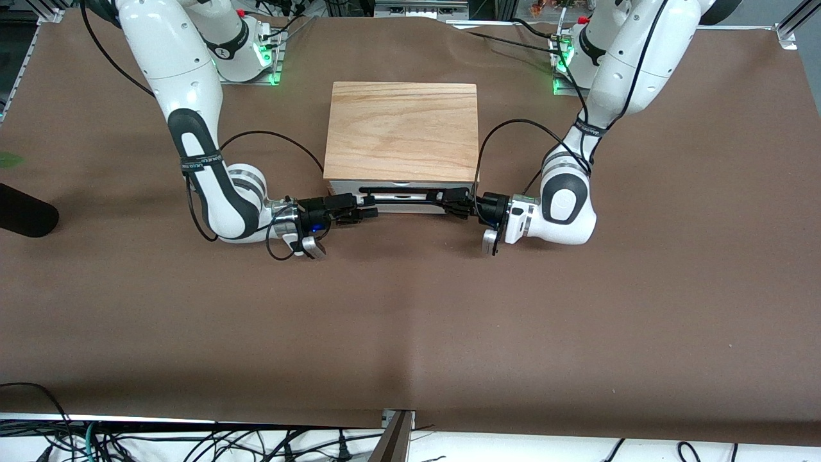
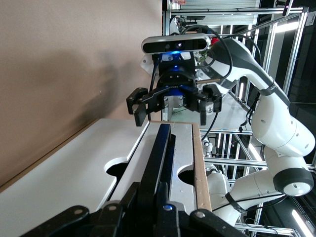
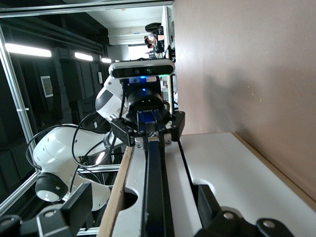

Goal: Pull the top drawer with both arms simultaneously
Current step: 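Pull the drawer handle outward with both grippers together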

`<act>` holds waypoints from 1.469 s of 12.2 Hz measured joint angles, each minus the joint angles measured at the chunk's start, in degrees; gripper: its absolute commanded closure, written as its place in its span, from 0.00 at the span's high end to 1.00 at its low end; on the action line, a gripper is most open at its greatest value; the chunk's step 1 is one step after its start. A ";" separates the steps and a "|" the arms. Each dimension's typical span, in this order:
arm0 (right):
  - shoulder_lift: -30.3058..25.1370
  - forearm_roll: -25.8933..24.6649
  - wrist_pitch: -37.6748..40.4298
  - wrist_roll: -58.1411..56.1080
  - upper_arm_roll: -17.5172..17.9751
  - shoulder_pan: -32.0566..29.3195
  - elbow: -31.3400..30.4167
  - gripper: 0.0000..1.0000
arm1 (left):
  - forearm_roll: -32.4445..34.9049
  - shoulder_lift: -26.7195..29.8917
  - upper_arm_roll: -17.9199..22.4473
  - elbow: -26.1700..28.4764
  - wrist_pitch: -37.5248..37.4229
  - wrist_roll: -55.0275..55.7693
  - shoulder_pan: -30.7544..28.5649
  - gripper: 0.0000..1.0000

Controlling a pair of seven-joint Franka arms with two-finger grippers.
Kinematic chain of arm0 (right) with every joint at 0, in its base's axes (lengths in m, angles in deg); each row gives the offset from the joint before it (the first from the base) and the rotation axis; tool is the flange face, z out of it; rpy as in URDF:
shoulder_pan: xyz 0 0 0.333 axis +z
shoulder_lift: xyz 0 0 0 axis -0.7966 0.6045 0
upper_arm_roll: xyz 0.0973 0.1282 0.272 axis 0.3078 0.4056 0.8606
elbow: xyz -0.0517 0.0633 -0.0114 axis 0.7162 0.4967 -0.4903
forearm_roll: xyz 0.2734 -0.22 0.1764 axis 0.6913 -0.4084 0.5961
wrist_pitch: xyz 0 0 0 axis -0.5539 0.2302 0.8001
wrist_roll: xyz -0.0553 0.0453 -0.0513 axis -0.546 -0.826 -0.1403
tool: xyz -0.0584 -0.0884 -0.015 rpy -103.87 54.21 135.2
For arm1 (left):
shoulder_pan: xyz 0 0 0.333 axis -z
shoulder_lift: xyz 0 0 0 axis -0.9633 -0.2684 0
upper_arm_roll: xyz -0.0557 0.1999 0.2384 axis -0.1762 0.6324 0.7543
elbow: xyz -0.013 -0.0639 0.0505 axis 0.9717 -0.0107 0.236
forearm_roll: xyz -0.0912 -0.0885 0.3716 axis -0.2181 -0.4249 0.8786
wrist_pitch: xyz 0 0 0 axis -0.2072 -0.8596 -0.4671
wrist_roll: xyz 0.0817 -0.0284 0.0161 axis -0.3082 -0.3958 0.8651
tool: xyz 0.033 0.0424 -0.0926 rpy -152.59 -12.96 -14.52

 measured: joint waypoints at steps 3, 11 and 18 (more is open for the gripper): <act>0.01 0.01 0.08 -1.01 0.00 0.09 -2.03 0.83 | 0.00 0.00 0.00 0.00 0.00 0.00 0.00 0.00; -0.62 0.06 0.26 -1.77 0.00 0.10 -2.79 0.58 | 0.00 0.00 0.00 -0.01 -0.02 0.00 0.00 0.00; -1.57 0.06 0.29 -2.28 0.00 0.14 -2.82 0.18 | 0.00 0.00 0.00 -0.03 -0.04 0.00 0.01 0.00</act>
